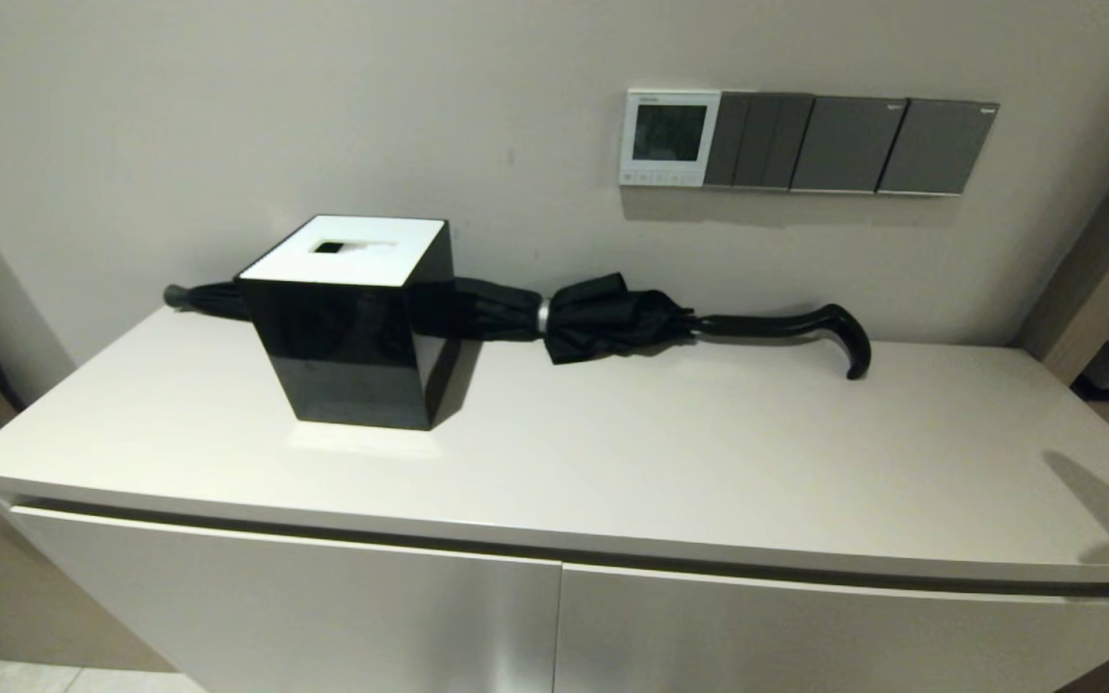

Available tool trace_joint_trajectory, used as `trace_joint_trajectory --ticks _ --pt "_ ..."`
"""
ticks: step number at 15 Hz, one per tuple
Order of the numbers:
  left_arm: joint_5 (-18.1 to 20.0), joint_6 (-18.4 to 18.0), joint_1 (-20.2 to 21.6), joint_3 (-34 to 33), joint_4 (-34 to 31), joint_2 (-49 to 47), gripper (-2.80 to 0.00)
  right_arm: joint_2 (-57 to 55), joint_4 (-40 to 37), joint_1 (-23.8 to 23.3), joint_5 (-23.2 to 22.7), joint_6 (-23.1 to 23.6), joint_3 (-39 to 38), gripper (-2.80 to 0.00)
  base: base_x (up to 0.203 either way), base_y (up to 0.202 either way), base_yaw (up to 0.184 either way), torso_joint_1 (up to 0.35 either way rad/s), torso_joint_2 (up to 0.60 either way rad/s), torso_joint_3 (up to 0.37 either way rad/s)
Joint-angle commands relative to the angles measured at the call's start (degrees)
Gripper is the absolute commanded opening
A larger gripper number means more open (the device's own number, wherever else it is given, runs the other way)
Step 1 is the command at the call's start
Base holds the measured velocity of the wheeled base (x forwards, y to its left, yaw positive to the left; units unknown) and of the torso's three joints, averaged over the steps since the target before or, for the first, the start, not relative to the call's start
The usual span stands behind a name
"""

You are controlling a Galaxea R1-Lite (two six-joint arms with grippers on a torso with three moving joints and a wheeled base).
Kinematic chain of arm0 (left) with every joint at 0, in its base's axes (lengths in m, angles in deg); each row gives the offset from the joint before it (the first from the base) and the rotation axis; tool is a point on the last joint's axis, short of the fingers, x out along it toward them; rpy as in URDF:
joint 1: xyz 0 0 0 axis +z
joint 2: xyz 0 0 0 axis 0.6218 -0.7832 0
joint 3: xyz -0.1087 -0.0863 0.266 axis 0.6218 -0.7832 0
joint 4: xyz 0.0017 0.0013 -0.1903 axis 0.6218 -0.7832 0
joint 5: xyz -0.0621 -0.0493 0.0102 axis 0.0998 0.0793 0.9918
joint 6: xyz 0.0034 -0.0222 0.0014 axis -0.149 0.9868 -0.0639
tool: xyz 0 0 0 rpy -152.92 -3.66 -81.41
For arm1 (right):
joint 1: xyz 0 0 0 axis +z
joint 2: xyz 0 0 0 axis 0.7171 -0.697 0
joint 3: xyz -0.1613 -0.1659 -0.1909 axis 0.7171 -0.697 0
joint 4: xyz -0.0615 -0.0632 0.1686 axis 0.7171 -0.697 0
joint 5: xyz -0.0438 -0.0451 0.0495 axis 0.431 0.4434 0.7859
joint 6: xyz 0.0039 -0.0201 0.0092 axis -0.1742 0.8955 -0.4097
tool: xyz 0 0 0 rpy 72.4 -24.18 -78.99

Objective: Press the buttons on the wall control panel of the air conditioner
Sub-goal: Turn on the central air conditioner

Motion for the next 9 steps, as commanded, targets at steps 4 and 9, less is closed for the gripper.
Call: trace_joint_trajectory --ticks 4,9 --pt "-0.01 -0.01 0.04 0.00 -0.04 -0.09 -2.80 -25.02 24.79 10.11 14.11 -0.86 4.98 -2.80 0.000 0.000 0.000 0.000 0.00 0.000" --pt "-0.01 -0.01 0.04 0.00 -0.03 -0.09 -2.80 -34.42 37.30 19.45 23.53 4.41 10.36 -2.80 0.000 0.000 0.000 0.000 0.00 0.000"
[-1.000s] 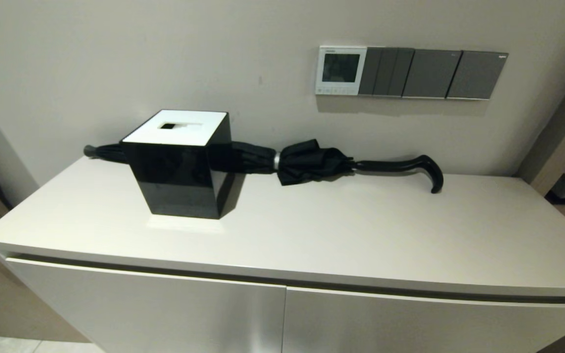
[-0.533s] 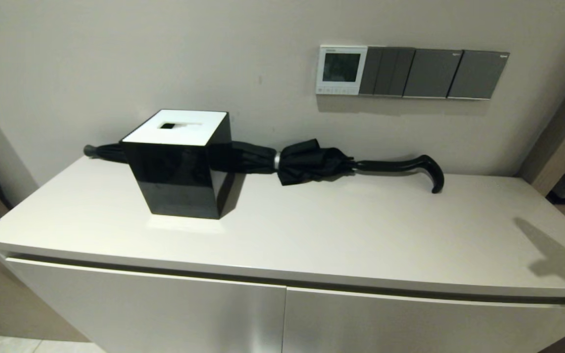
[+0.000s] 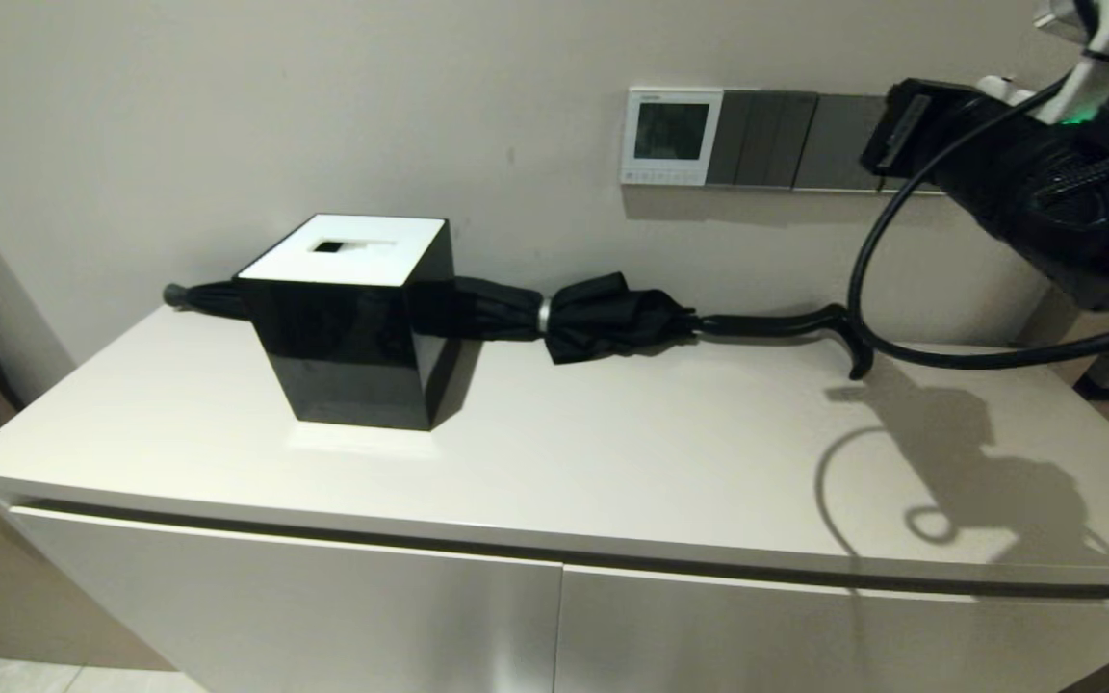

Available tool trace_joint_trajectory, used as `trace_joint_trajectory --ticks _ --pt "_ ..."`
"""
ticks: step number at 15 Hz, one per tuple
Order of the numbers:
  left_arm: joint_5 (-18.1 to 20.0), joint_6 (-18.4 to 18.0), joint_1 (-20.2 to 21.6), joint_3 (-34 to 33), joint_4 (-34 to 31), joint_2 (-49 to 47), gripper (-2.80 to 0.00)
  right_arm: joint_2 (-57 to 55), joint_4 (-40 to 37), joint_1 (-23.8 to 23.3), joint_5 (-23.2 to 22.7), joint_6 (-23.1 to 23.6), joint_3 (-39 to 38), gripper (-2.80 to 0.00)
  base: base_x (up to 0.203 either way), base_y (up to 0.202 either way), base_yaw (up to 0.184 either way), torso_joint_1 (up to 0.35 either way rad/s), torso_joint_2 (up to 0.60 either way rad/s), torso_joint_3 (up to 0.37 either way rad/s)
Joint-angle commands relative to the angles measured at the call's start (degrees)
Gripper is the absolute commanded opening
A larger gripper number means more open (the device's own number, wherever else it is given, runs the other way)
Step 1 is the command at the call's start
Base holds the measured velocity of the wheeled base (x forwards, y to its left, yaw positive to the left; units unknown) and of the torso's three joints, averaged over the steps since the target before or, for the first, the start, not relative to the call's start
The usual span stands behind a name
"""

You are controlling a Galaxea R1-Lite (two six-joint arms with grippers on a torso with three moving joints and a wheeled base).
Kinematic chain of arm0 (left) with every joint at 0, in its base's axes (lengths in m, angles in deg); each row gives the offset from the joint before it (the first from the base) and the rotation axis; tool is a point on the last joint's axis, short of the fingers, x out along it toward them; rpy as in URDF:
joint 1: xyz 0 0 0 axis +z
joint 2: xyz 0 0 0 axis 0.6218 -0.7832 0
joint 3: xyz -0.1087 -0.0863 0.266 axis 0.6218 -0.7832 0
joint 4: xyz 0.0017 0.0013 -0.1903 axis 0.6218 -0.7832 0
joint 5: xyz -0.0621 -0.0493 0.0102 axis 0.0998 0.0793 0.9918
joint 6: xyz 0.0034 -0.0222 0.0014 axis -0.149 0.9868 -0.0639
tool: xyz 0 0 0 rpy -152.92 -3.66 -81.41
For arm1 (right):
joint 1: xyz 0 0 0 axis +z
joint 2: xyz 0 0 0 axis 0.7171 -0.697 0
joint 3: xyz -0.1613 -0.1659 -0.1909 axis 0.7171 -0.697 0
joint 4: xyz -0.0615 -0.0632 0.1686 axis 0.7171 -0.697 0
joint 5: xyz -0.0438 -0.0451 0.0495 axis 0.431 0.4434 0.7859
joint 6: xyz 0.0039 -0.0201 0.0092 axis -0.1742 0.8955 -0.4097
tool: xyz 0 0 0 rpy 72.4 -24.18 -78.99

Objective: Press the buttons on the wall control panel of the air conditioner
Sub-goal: Turn on the central air conditioner

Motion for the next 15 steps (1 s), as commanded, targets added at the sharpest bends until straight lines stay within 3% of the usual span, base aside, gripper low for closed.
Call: trace_joint_trajectory --ticks 1,9,15 --pt "-0.01 -0.03 0.02 0.00 0.01 -0.07 -2.80 -6.17 1.64 3.30 0.62 0.56 2.80 -2.80 0.000 0.000 0.000 0.000 0.00 0.000" --pt "-0.01 0.01 0.02 0.00 -0.01 -0.06 -2.80 -19.07 0.71 3.55 0.84 0.72 12.91 -2.80 0.000 0.000 0.000 0.000 0.00 0.000" --pt "-0.01 -0.03 0.02 0.00 -0.02 -0.01 -2.80 -20.38 1.61 4.66 1.07 0.17 13.88 -2.80 0.000 0.000 0.000 0.000 0.00 0.000"
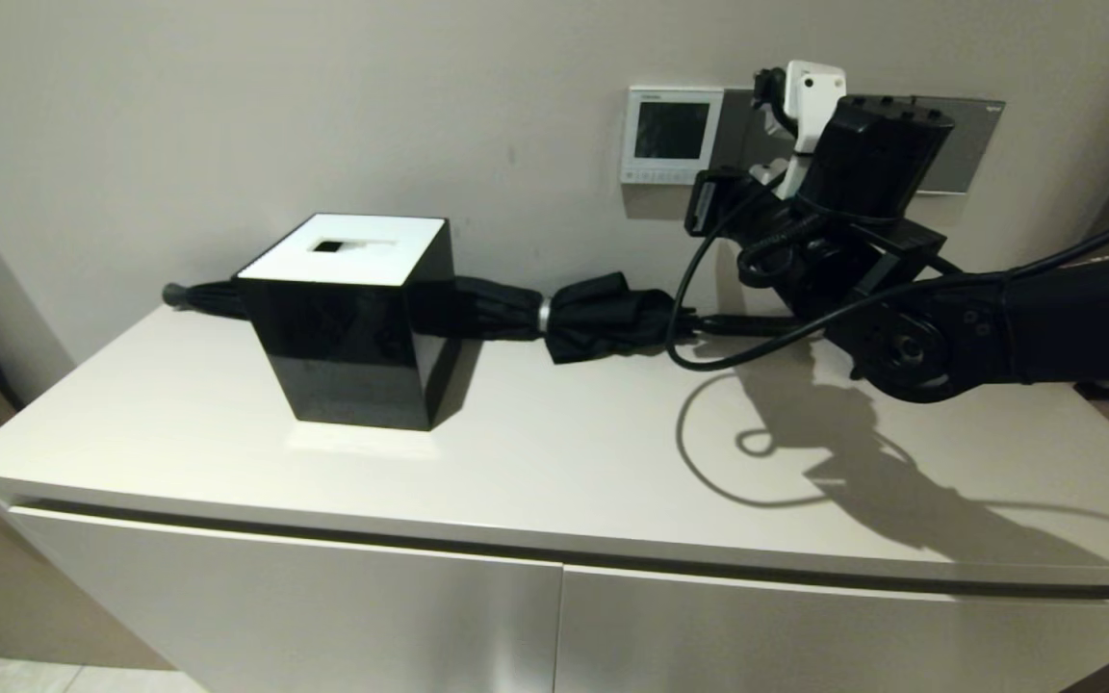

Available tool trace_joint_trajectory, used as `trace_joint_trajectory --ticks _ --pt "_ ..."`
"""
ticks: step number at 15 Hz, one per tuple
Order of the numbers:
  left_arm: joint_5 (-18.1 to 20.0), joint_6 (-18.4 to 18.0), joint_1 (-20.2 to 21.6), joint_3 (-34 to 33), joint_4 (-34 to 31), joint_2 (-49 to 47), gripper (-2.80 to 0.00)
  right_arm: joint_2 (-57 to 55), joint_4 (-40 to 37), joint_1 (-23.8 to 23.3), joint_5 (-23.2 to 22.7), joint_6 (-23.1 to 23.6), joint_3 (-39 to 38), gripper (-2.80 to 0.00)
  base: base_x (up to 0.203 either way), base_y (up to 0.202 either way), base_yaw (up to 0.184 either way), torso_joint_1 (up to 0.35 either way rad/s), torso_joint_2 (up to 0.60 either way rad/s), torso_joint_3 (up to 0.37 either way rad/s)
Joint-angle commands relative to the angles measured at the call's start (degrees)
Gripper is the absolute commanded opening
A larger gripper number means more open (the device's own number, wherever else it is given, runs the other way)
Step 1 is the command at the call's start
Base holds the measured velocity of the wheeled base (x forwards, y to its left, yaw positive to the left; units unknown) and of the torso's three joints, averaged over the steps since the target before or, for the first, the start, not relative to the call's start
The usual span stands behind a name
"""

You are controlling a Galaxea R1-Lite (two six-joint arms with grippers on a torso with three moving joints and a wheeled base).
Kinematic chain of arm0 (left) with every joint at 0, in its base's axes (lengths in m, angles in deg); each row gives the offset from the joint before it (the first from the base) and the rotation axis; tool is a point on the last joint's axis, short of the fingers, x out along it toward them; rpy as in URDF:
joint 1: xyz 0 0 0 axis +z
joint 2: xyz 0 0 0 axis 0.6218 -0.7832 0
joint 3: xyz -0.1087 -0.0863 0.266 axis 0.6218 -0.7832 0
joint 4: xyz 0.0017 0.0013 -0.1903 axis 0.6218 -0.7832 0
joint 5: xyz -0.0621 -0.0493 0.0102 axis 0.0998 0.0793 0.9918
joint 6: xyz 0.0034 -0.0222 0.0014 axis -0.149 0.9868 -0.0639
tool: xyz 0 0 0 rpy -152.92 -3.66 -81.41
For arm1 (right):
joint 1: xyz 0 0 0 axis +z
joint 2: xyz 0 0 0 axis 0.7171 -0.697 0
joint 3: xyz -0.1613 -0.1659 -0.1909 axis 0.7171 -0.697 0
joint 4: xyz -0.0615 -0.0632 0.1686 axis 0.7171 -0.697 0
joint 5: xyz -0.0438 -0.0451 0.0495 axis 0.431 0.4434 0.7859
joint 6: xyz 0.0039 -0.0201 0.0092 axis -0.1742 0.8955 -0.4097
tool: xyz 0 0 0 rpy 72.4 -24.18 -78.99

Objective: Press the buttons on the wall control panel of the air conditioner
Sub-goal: Turn on the central air conditioner

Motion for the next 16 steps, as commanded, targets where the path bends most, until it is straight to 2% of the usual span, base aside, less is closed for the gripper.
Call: trace_joint_trajectory --ticks 1,16 --pt "-0.01 0.00 0.02 0.00 -0.03 -0.05 -2.80 -0.24 1.13 0.72 0.37 0.06 0.04 -2.80 0.000 0.000 0.000 0.000 0.00 0.000" --pt "-0.01 0.00 0.02 0.00 0.02 0.00 -2.80 -6.25 2.65 0.28 0.23 1.25 5.81 -2.80 0.000 0.000 0.000 0.000 0.00 0.000"
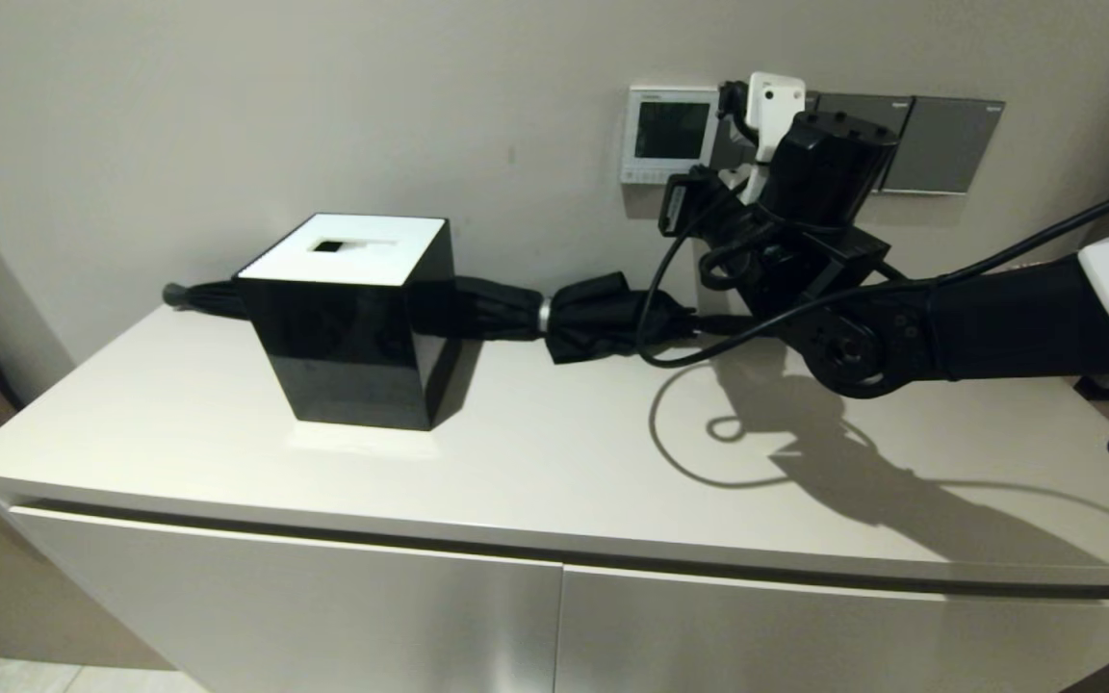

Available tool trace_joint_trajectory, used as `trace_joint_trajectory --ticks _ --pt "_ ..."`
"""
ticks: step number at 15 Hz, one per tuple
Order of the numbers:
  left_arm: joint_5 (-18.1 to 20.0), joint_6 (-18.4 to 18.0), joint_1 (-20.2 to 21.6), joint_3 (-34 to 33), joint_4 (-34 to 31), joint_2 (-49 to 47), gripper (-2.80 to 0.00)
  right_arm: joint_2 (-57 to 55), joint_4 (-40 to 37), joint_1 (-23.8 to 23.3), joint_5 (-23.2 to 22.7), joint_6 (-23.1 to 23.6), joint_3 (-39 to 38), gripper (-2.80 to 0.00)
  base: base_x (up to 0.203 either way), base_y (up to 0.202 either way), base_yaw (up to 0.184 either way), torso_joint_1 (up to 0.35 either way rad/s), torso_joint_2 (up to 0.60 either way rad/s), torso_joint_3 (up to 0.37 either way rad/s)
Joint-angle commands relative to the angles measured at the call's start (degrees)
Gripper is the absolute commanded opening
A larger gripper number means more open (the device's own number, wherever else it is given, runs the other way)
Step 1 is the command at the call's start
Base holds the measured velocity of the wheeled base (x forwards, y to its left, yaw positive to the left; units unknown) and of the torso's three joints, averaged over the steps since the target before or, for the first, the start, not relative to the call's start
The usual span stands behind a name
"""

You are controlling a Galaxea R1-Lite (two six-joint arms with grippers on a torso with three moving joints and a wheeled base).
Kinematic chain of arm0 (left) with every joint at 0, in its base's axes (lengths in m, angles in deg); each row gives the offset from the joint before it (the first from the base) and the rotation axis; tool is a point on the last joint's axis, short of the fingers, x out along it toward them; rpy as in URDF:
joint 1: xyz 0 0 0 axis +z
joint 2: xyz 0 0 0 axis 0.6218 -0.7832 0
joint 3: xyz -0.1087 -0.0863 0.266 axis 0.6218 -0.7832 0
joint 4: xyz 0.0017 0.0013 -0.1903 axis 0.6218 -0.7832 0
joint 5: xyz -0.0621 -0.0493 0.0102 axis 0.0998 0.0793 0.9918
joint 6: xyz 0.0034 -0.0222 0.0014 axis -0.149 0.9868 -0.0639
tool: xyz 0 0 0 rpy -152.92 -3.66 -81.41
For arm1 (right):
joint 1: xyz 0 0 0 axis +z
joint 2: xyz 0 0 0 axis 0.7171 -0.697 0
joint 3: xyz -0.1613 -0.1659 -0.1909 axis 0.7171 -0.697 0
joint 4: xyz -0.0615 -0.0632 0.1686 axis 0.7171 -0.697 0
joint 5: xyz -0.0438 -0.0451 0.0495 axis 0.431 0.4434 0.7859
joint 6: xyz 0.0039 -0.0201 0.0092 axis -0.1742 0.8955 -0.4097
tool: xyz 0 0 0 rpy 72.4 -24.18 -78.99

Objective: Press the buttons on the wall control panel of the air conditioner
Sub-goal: Turn on the central air conditioner

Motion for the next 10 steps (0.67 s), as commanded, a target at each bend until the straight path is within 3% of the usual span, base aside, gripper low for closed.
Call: trace_joint_trajectory --ticks 1,10 --pt "0.00 0.00 0.02 0.00 0.00 -0.05 -2.80 -1.47 0.48 -0.10 0.20 0.02 0.38 -2.80 0.000 0.000 0.000 0.000 0.00 0.000" --pt "0.00 0.00 0.02 0.00 0.06 0.00 -2.80 2.08 1.01 0.84 0.21 -0.15 -2.18 -2.80 0.000 0.000 0.000 0.000 0.00 0.000"
